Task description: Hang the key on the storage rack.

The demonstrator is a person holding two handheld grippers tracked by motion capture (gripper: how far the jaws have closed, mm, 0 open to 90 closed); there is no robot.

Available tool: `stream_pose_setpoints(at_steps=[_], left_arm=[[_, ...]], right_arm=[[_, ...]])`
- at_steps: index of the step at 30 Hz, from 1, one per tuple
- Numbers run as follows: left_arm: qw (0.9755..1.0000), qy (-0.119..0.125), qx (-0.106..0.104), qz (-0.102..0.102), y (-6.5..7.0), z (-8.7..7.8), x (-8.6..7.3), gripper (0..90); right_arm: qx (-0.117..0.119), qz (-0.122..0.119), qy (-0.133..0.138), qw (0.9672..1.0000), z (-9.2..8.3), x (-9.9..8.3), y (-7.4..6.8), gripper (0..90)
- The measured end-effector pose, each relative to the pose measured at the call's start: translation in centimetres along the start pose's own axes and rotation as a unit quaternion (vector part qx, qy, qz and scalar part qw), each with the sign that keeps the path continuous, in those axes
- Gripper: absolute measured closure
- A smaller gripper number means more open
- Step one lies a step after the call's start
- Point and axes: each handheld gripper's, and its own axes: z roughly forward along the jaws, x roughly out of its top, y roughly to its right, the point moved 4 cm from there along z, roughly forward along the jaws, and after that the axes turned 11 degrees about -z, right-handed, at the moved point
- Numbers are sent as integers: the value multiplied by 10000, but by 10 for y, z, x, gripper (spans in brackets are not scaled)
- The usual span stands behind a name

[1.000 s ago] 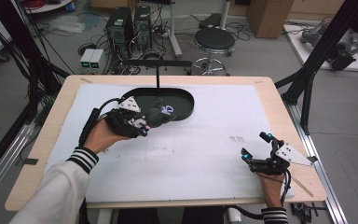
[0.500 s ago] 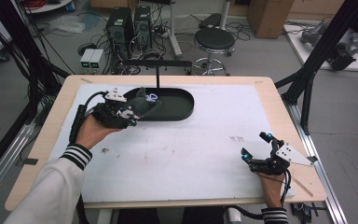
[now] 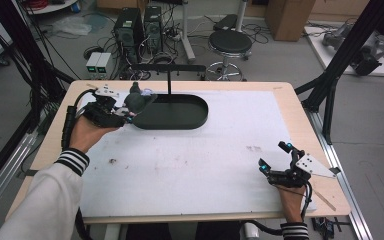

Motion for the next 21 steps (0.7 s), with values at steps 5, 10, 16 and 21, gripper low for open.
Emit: stream_pose_setpoints(at_steps=[5, 10, 16, 21], left_arm=[[9995, 99, 97, -274, -13, 0, 1, 541], [9988, 135, 245, -396, -21, 0, 4, 541], [9982, 193, 346, -445, -24, -3, 14, 541], [9975, 134, 406, -559, -29, -2, 15, 541]], right_arm=[[-1, -2, 17, 10000, 0, 0, 0, 4], [-9, -27, 25, 10000, 0, 0, 1, 4], [-10, -30, 28, 10000, 0, 0, 1, 4], [-2, -11, 18, 10000, 0, 0, 0, 4]])
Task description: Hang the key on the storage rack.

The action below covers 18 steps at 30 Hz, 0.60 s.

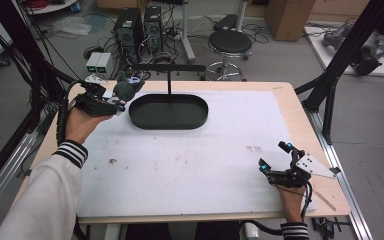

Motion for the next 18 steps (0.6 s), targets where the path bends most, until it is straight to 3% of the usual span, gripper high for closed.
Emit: stream_pose_setpoints(at_steps=[4, 13, 18], left_arm=[[9999, 62, -63, -117, -1, 2, 3, 541], [10000, 61, 24, -7, 4, 5, 17, 541], [10000, 77, 32, -47, 5, 7, 20, 541]], right_arm=[[-2, 0, 3, 10000, 0, 0, 0, 4], [0, 13, 4, 10000, 0, 0, 0, 4], [-3, 40, 23, 10000, 0, 0, 0, 4]])
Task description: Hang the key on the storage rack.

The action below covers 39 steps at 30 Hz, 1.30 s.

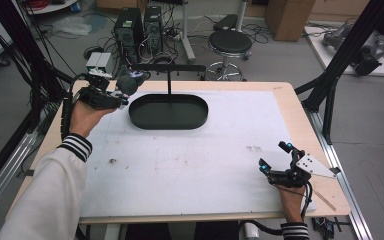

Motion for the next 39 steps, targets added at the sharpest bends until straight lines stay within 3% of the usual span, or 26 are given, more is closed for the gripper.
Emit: stream_pose_setpoints(at_steps=[15, 24, 31, 39], left_arm=[[9999, 92, 15, -61, 2, 1, 14, 541], [9994, 170, 6, -292, -7, 5, 17, 541], [9996, 176, 98, -203, -5, 9, 24, 541], [9989, 198, 224, -372, -12, 15, 24, 542]], right_arm=[[-11, -49, 18, 10000, 0, 0, 1, 4], [-14, -51, 22, 10000, 0, 0, 1, 3], [-17, -53, 22, 10000, 0, 0, 1, 4], [-11, -28, 20, 10000, 0, 0, 0, 3]])
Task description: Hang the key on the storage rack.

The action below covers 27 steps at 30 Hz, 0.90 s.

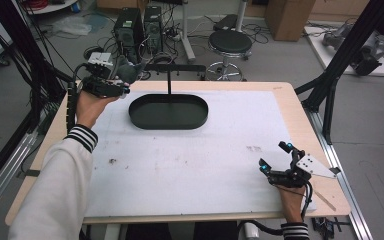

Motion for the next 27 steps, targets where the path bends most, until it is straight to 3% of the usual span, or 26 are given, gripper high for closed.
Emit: stream_pose_setpoints(at_steps=[8, 27], left_arm=[[9998, -140, 102, -83, -11, 2, -10, 541], [9994, -316, 106, -129, -19, 12, -27, 541]], right_arm=[[2, 4, 4, 10000, 0, 0, 0, 4], [2, 15, -7, 10000, 0, 0, 0, 3]])
